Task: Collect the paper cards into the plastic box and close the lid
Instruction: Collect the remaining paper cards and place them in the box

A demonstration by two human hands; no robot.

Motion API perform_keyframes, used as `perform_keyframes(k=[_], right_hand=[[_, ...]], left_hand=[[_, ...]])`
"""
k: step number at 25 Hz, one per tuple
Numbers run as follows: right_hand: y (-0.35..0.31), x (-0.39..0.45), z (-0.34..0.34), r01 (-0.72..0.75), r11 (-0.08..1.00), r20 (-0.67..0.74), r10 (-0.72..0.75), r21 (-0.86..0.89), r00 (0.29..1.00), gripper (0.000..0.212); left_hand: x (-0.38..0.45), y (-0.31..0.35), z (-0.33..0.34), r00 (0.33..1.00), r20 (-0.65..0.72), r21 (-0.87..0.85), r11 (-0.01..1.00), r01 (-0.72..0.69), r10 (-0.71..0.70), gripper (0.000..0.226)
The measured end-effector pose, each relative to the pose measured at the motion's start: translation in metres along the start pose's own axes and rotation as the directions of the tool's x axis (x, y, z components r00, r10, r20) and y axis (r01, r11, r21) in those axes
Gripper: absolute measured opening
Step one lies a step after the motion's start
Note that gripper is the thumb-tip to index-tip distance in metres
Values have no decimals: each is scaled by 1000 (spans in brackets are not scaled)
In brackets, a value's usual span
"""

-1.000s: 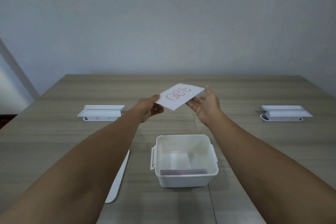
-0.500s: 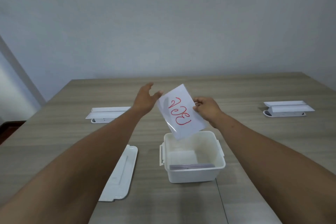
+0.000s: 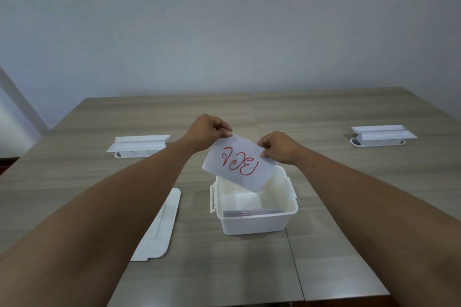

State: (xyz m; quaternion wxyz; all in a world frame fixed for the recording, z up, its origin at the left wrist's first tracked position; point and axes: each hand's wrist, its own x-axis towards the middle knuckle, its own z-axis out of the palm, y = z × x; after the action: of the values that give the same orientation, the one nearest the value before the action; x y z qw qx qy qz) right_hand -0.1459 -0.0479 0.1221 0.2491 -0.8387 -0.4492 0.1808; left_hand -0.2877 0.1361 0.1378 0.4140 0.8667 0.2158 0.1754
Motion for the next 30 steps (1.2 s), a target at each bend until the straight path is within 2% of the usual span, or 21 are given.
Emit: perform_keyframes(k=[3,8,12,17,20,23,26,28,30], right_hand=[[25,-10,12,-48,997,-1,48,-56,999,18],[58,-22,45,-64,993,-25,62,-96,998,25],[84,-23,73,-60,988,81,72,-146,994,25],[111,-17,95,-14,977,243,67,-213,968,31],[121,-16,105,-1,971,290,72,-238,954,35],[125,-11,106,5,975,326,69,-222,943,34],[123,-3,100,-14,984,359,78,-179,930,33],[119,5,95,-8,989,362,60,-145,930,34],[111,16,89,-14,993,296,49,-117,954,33]], left_hand=[[-15,-15,16,999,-2,3,999,33,-33,14],[-45,-48,58,990,113,171,984,59,-79,18],[-52,-74,83,961,227,314,946,84,-161,20],[-57,-95,111,916,355,422,907,19,-184,19],[-59,-104,122,876,429,513,858,-35,-220,25],[-58,-101,131,866,422,586,809,-35,-268,29],[-54,-100,134,872,407,553,833,3,-274,44],[-51,-101,130,905,313,498,861,101,-287,44],[-45,-103,121,945,178,437,883,173,-273,38]])
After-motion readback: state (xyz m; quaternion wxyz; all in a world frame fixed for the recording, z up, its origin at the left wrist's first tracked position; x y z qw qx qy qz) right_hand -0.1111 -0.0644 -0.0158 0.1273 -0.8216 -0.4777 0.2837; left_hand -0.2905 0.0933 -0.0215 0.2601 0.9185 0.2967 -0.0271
